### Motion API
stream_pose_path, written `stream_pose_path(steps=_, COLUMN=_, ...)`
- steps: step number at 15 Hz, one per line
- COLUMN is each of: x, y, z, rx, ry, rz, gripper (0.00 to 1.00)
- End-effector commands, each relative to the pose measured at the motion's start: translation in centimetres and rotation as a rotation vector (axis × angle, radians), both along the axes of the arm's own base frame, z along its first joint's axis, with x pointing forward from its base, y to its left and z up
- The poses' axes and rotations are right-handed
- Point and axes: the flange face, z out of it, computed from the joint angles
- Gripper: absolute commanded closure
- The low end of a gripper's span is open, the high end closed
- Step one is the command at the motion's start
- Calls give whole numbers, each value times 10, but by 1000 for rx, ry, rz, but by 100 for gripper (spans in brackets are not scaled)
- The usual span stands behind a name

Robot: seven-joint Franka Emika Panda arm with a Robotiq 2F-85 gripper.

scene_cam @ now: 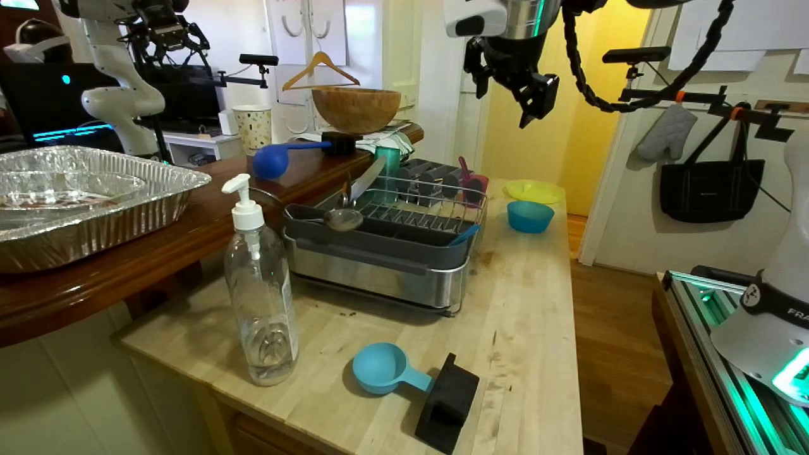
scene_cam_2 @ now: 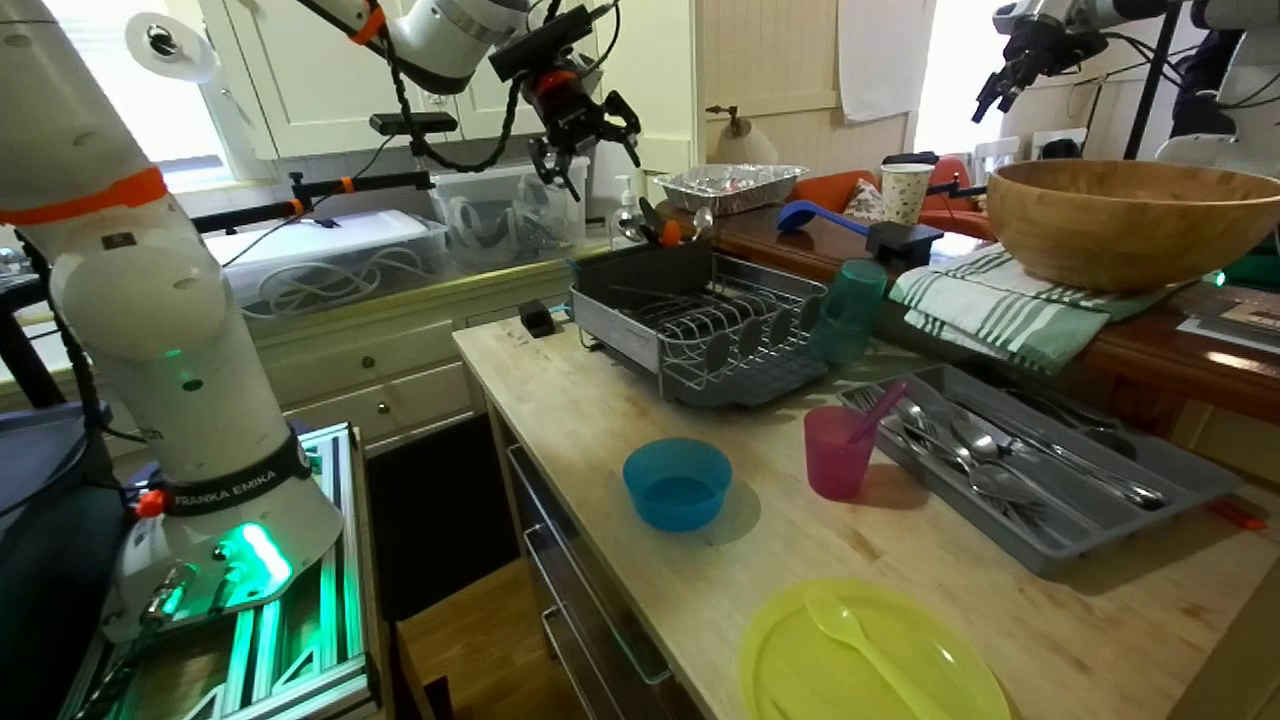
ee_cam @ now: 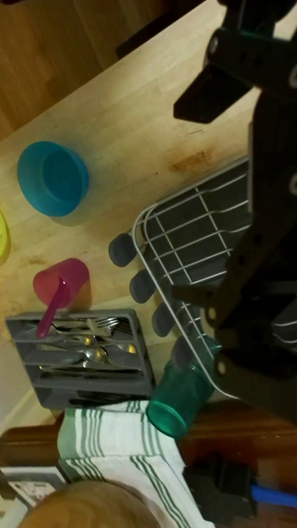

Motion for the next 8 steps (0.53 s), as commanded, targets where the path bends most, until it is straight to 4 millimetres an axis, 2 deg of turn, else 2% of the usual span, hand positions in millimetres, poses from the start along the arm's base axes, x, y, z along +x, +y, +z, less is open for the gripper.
stream_pose_path(steps=1, x=3, y=-54, z=2, rx=114, ry=12, rz=-166, gripper=0)
stream_pose_path(steps=5, x=6, y=-130, z=0, rx=202, ry=6, rz=-369, gripper=0)
stream_pose_path(steps=8, x=2, y=-185, z=-4, rx=265, ry=-6, rz=-519, gripper=0)
